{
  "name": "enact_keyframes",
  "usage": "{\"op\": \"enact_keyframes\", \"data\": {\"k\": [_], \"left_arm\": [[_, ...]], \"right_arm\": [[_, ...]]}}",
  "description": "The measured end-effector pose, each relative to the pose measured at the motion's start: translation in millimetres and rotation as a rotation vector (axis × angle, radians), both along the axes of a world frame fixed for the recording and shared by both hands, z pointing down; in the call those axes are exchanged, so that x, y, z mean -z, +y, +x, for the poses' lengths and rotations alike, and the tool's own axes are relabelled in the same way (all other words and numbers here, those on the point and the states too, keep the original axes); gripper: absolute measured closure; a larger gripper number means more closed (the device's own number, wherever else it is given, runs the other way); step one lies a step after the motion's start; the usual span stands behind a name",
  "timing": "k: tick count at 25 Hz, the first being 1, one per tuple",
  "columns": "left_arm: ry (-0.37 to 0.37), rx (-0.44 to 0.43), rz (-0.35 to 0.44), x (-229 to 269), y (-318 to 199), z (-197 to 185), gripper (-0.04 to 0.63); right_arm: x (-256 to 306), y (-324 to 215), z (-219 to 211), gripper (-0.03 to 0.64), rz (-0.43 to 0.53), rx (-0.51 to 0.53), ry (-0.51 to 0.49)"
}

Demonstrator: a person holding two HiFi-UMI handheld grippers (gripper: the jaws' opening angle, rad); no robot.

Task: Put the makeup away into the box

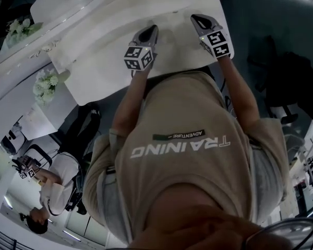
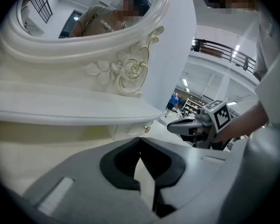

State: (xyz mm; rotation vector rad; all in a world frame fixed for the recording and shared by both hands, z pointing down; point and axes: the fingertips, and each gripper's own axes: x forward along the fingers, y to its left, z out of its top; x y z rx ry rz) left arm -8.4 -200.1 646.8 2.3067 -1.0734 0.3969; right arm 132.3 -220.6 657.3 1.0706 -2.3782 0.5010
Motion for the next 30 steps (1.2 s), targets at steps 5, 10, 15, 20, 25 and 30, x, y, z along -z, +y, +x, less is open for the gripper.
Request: {"op": "enact_keyframes", "data": {"k": [5,10,15,20,25,30], "left_arm": [[0.032,0.02,0.048,31,37,-33,0.588],[0.052,0.039,0.072,49,72,-77,0.588],[0.036,0.04,0.133,66,101,-119,0.588],[0.038,0.042,0.205,90,122,-143,0.589],[0.072,0.032,0.279,125,123,-155,0.588],[0.102,0.04,0.342,161,124,-172,0.588]], "right_arm": [[24,45,-22,0.612,-0.002,-0.029,-0.01],[47,82,-58,0.612,0.009,-0.039,-0.018],[69,106,-102,0.612,0.072,0.016,0.001],[99,126,-136,0.612,0.178,0.101,0.053],[137,129,-152,0.613,0.269,0.093,0.06],[184,132,-173,0.612,0.327,0.075,0.03]]}}
